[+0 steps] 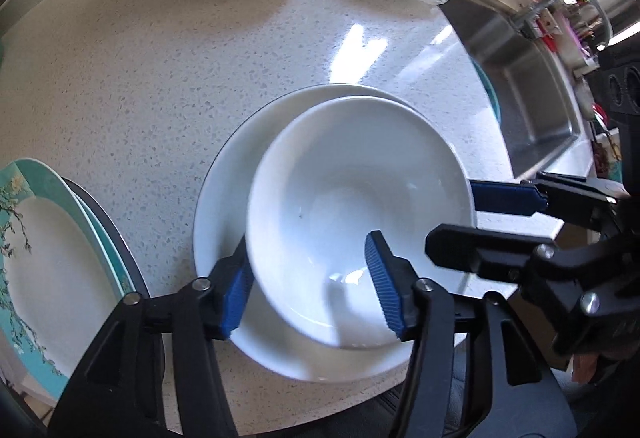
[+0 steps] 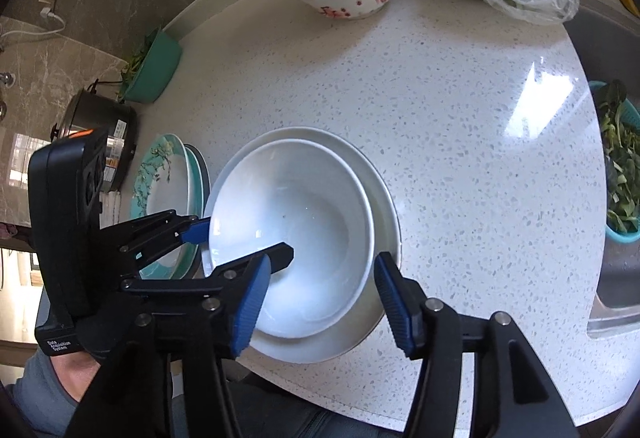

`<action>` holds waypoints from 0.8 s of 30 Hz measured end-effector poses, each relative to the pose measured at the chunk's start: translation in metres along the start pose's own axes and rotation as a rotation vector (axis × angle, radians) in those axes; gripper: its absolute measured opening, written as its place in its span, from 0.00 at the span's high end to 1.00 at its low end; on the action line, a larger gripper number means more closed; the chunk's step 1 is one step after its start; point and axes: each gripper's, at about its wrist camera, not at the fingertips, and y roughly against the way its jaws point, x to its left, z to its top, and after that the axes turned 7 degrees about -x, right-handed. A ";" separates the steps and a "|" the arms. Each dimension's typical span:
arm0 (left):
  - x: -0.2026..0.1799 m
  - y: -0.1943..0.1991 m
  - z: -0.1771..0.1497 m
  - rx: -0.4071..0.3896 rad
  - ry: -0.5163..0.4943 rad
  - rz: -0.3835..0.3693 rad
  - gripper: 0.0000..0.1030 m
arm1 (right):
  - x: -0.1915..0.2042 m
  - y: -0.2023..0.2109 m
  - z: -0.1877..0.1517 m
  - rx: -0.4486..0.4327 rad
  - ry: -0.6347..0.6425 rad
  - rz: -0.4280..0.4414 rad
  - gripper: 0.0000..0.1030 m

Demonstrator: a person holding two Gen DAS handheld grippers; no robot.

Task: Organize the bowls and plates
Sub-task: 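Open both tools and release the white bowl rim, then move both tools to the red-floral white bowl and close on its rim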

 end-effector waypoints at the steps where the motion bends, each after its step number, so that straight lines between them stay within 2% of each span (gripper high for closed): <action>1: 0.000 0.003 0.000 -0.002 -0.002 -0.008 0.43 | 0.000 0.004 -0.001 -0.007 -0.007 -0.001 0.42; 3: -0.001 0.014 0.000 -0.010 -0.020 -0.005 0.33 | -0.002 0.015 -0.003 -0.023 -0.033 -0.012 0.41; 5: 0.001 0.031 0.001 -0.027 -0.020 -0.032 0.31 | -0.005 0.035 -0.006 -0.069 -0.065 0.003 0.38; 7: 0.006 0.056 0.006 -0.053 -0.004 -0.082 0.31 | -0.010 0.063 -0.004 -0.169 -0.107 0.037 0.33; 9: 0.014 0.083 0.016 -0.097 0.000 -0.092 0.31 | -0.016 0.091 0.003 -0.284 -0.140 0.070 0.22; 11: 0.027 0.109 0.035 -0.130 0.024 -0.128 0.23 | -0.024 0.122 0.017 -0.430 -0.186 0.084 0.04; 12: 0.031 0.119 0.045 -0.140 0.035 -0.154 0.22 | -0.023 0.128 0.022 -0.464 -0.199 0.070 0.00; 13: 0.036 0.130 0.055 -0.160 0.031 -0.190 0.20 | -0.025 0.137 0.030 -0.511 -0.212 0.039 0.00; 14: 0.040 0.141 0.065 -0.198 -0.006 -0.229 0.16 | -0.025 0.141 0.038 -0.533 -0.208 0.019 0.00; 15: 0.040 0.148 0.073 -0.227 -0.051 -0.237 0.15 | -0.026 0.139 0.048 -0.533 -0.190 0.018 0.00; 16: 0.039 0.153 0.083 -0.264 -0.116 -0.209 0.15 | -0.026 0.135 0.057 -0.530 -0.172 0.028 0.00; 18: 0.042 0.151 0.103 -0.270 -0.173 -0.137 0.15 | -0.032 0.123 0.072 -0.525 -0.176 0.055 0.00; 20: 0.055 0.137 0.134 -0.245 -0.119 -0.048 0.15 | -0.041 0.104 0.095 -0.519 -0.203 0.071 0.00; 24: 0.075 0.104 0.193 -0.248 -0.088 0.009 0.15 | -0.050 0.068 0.125 -0.446 -0.222 0.080 0.00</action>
